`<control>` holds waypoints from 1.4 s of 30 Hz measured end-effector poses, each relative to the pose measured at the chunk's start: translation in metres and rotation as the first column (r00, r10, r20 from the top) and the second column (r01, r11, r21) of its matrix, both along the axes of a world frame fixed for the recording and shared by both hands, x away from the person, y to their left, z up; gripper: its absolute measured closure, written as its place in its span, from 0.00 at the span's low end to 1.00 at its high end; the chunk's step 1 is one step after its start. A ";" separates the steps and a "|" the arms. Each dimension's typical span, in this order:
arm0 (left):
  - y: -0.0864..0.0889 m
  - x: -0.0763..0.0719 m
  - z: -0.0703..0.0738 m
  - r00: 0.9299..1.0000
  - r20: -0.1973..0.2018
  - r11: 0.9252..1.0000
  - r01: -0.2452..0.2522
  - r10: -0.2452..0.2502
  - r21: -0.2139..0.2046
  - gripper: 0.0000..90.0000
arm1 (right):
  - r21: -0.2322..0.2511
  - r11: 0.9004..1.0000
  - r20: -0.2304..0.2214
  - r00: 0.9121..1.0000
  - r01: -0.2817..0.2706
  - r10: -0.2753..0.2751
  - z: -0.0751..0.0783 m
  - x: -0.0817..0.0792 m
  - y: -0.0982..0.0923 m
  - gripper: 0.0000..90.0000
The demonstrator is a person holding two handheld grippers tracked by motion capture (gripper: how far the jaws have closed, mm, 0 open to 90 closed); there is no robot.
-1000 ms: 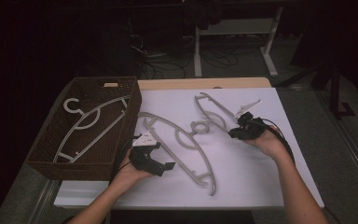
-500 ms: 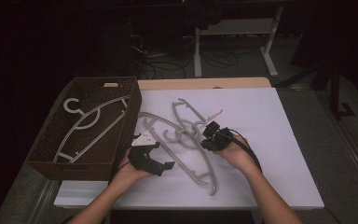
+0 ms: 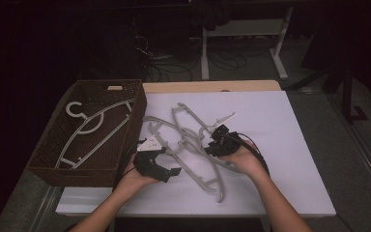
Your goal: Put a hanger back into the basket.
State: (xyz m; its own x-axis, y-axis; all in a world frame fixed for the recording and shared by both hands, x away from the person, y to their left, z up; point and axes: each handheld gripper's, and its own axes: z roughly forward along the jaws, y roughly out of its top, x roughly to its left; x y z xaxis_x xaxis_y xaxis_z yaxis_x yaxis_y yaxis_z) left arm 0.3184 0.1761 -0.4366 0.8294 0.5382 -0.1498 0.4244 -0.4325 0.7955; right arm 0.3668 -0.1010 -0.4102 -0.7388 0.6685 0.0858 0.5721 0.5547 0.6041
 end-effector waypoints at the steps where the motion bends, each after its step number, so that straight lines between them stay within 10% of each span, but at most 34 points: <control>1: 0.000 0.000 0.000 1.000 0.000 1.000 -0.001 0.001 0.001 0.00 | -0.003 1.000 0.005 1.000 0.014 -0.014 0.001 0.003 -0.003 0.73; 10: 0.001 0.000 0.000 1.000 0.000 1.000 0.004 -0.004 -0.001 0.00 | -0.061 0.988 -0.048 0.988 0.140 -0.143 -0.022 0.054 -0.019 0.76; 20: 0.000 -0.001 0.000 1.000 -0.003 1.000 0.003 -0.003 0.000 0.00 | -0.117 0.977 -0.049 0.982 0.176 -0.182 -0.030 0.057 -0.019 0.89; 34: -0.001 0.000 -0.001 1.000 -0.007 1.000 0.008 -0.008 0.007 0.00 | -0.112 0.907 -0.070 0.907 0.407 -0.415 -0.029 0.030 -0.084 0.89; 42: -0.002 0.000 -0.001 1.000 -0.006 1.000 0.011 -0.011 0.004 0.00 | -0.057 0.923 -0.050 0.923 0.380 -0.383 -0.024 0.013 -0.102 0.76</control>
